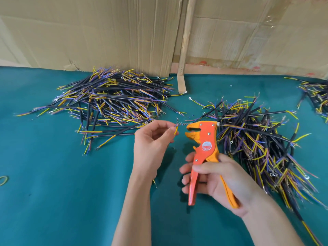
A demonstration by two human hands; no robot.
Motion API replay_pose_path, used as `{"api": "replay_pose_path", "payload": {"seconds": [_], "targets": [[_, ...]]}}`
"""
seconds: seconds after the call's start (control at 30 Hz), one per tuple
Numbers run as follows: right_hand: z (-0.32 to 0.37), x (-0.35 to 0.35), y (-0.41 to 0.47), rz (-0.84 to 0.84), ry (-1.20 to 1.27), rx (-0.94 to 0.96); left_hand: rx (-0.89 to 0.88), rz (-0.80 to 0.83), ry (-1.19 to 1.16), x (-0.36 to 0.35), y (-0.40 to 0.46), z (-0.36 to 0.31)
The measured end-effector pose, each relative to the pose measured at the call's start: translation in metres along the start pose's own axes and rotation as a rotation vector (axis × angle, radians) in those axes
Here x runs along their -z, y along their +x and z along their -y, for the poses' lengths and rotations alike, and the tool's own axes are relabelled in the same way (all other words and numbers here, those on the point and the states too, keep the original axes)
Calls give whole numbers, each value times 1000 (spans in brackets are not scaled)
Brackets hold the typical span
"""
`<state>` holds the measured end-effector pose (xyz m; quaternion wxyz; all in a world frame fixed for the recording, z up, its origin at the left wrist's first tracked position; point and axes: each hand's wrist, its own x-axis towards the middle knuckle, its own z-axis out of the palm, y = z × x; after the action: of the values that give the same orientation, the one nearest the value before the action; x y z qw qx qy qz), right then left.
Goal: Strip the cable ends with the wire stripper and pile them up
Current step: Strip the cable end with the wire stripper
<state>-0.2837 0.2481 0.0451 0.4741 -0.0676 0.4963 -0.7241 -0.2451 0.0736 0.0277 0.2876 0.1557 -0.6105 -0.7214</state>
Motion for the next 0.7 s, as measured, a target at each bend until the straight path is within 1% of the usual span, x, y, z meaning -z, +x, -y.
{"api": "replay_pose_path", "payload": {"seconds": [0.1,0.23,0.37,0.6,0.7], "targets": [[-1,-3,2,90,-12,8,-16,11,57,0,0,2],[1,-4,1,125,-57,25,-4,1,88,1,0,2],[2,-4,0,107,-102,36,-5,0,102,1,0,1],[2,-2,-1,119,-81,24,0,32,78,2,-2,2],[0,-4,1,63,-68,23,9,38,60,3,-2,2]]}}
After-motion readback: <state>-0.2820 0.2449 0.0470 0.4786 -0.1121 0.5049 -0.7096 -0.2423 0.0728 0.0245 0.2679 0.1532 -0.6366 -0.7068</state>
